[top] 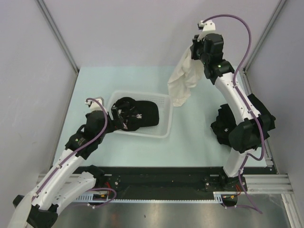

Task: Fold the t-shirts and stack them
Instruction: Move the tshirt to the center of the board

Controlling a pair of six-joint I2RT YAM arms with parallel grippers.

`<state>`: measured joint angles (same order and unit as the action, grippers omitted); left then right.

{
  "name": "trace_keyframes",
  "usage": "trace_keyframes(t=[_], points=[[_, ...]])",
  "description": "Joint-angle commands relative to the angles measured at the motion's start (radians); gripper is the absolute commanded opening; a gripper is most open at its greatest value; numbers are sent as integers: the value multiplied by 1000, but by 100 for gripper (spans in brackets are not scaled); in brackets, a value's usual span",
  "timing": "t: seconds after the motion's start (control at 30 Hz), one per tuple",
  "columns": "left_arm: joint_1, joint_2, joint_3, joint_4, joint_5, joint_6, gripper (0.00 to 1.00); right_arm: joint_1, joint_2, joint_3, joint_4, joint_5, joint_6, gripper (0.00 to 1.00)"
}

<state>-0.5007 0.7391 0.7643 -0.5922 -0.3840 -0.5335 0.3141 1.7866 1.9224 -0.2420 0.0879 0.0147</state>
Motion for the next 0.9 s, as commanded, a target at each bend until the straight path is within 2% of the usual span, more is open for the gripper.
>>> trace_keyframes(t=[0.0,0.1,0.13,0.2,0.23,0.37,0.7,0.87], points=[[5,-1,0,17,13,-2,99,16,-49,-17,75,49,-42,24],[5,-3,-10,17,11,-3,100,26,-41,-25,58,65,-64,30],[7,-1,-14,15,10,-5,99,29,-41,-26,52,79,-68,35],[5,2,-22,11,-4,-10,100,36,-41,-34,41,82,-76,39],[5,12,-23,6,-12,-17,100,37,-47,-39,38,90,-79,48],[7,43,-31,-6,-29,-34,99,45,-75,-78,30,124,-82,63],[5,163,-56,37,-15,-52,99,65,-233,-256,38,115,-48,66],[5,242,-39,23,-19,-45,89,68,-262,-298,23,121,-48,66]])
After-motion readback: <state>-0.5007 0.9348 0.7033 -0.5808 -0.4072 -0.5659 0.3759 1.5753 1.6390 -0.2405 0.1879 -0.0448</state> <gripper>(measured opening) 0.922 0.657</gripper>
